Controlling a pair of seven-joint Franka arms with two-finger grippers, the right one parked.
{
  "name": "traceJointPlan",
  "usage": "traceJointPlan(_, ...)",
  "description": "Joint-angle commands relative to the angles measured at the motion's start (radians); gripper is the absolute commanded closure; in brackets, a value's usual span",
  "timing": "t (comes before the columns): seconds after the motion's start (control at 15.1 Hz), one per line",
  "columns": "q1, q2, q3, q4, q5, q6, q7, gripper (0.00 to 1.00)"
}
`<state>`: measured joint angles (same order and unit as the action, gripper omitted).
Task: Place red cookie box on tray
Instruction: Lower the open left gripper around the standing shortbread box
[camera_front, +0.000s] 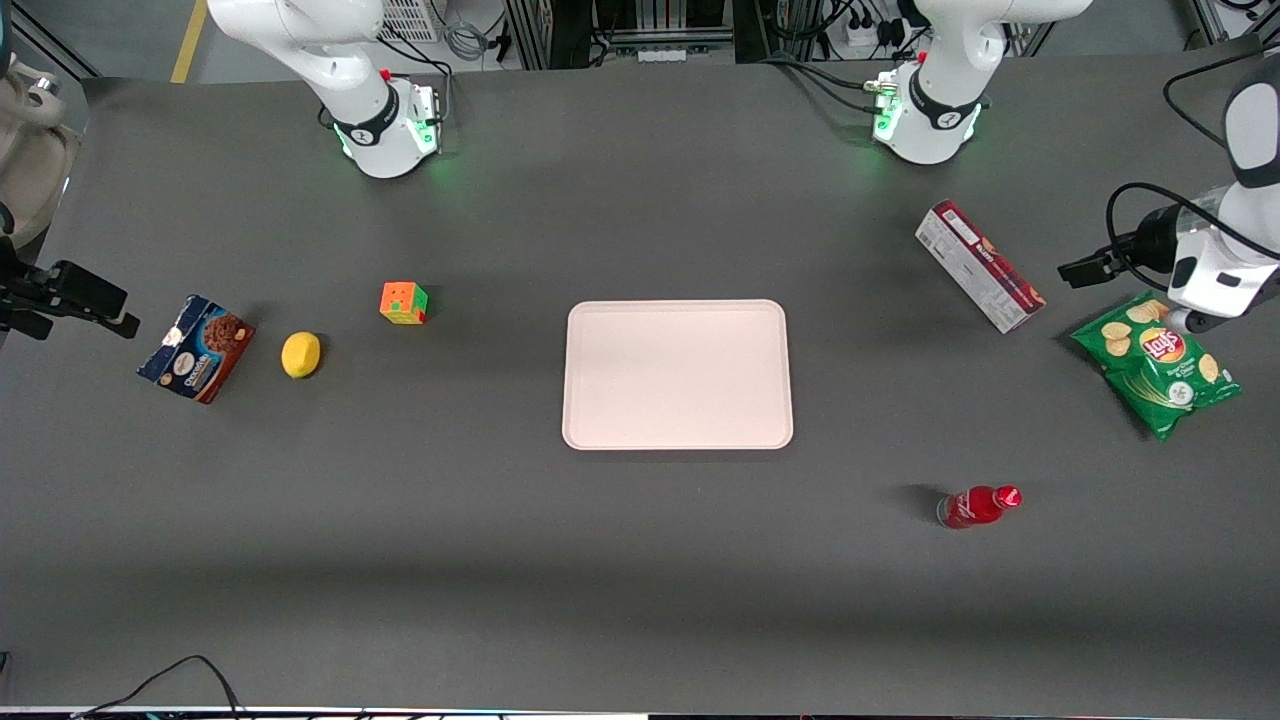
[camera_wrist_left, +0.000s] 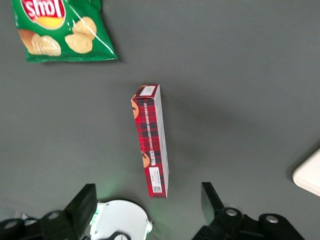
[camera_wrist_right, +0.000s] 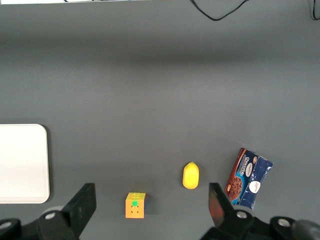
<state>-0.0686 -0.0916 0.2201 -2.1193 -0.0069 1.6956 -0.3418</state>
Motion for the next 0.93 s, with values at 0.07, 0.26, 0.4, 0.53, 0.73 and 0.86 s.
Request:
traceJointPlan(0.07,-0.004,-0.114,0.061,-0.292,0.004,0.241,-0.037,0.0)
traceJointPlan(0.26,-0.005,-0.123,0.059,-0.419,0.004,0.378,-0.11,0.0)
traceJointPlan(0.4,-0.005,-0.158,0.053,-0.506,0.008,0.468,-0.123,0.0)
traceJointPlan(0.53,-0.005,-0.197,0.044,-0.617,0.018,0.608,-0.123,0.0)
traceJointPlan(0.73,-0.005,-0.2,0.036,-0.701,0.018,0.731,-0.129,0.0)
traceJointPlan(0.86,-0.005,-0.194,0.033,-0.767,0.018,0.85,-0.134,0.0)
